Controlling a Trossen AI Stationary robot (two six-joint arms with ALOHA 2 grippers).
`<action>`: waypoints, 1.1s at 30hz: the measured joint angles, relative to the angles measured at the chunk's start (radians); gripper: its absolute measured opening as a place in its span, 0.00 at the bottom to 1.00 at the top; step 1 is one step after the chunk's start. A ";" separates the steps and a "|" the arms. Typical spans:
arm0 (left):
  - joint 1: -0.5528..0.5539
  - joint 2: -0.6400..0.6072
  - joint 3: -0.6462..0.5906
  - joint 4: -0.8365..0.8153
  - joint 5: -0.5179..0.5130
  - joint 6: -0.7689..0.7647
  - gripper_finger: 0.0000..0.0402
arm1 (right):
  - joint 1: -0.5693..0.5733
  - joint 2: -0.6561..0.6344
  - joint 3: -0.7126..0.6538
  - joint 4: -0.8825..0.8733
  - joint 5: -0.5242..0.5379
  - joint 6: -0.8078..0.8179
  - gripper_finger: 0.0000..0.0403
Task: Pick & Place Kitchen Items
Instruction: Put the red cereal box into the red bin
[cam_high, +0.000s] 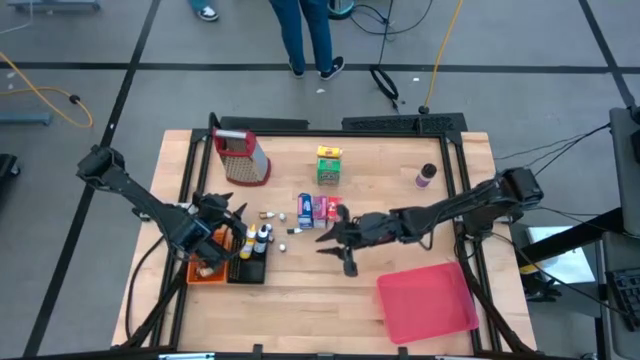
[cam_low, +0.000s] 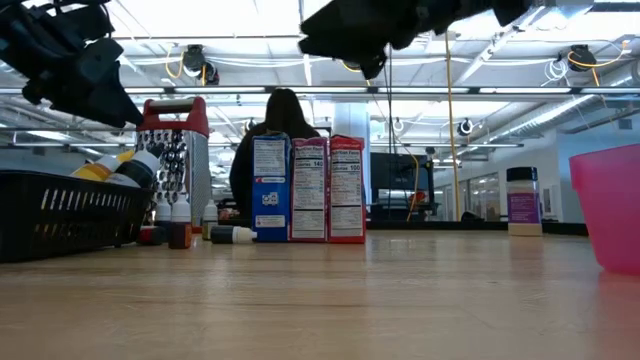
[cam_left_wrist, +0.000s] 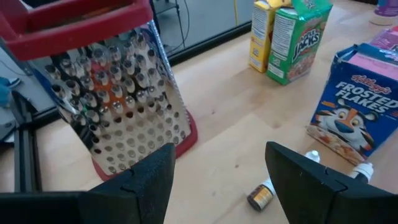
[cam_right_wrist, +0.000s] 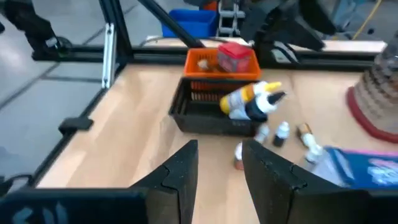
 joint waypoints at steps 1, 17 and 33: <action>0.000 0.000 0.000 0.003 -0.007 0.004 0.63 | 0.008 0.020 0.000 0.031 0.000 0.004 0.29; 0.000 0.000 0.000 0.106 -0.014 0.111 0.63 | 0.071 -0.001 0.001 -0.170 0.459 0.041 0.29; 0.000 0.000 0.000 0.173 -0.015 0.177 0.63 | 0.126 0.025 0.000 -0.444 0.633 0.334 0.29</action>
